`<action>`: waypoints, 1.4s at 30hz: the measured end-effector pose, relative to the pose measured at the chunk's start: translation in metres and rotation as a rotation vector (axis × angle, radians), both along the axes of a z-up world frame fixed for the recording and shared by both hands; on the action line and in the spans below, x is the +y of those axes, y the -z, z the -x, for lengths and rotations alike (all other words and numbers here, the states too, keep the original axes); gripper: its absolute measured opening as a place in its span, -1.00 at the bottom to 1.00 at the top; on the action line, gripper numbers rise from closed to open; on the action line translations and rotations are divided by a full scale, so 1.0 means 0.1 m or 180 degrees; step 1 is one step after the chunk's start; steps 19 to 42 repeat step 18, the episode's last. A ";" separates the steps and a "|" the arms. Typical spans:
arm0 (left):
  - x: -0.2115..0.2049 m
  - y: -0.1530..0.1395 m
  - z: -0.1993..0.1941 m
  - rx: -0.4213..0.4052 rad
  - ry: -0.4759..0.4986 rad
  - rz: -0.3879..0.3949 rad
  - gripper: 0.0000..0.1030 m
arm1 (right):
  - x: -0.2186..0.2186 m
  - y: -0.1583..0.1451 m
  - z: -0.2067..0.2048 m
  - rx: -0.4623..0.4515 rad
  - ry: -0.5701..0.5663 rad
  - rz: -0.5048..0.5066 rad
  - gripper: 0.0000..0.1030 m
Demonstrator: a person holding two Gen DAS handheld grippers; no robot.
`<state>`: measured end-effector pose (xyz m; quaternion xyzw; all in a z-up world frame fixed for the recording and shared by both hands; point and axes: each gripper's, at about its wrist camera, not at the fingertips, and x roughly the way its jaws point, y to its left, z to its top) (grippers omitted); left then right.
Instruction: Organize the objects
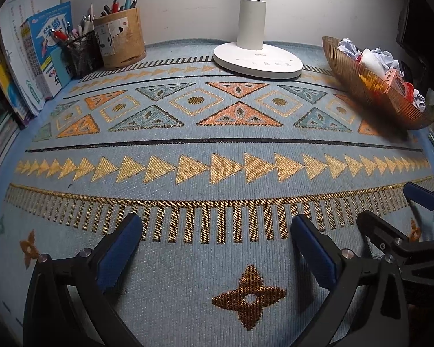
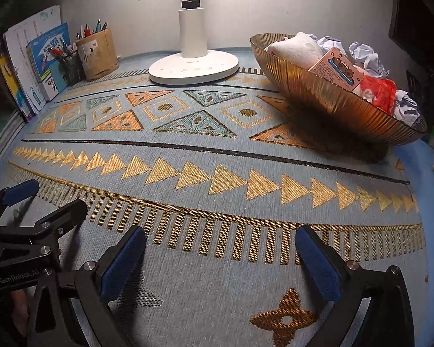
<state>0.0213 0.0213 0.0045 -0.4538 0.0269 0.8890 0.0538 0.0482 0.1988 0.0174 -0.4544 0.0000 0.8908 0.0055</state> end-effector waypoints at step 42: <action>0.01 0.00 0.01 -0.0002 -0.0007 -0.0005 1.00 | -0.01 0.00 0.01 0.0003 -0.0009 0.0012 1.00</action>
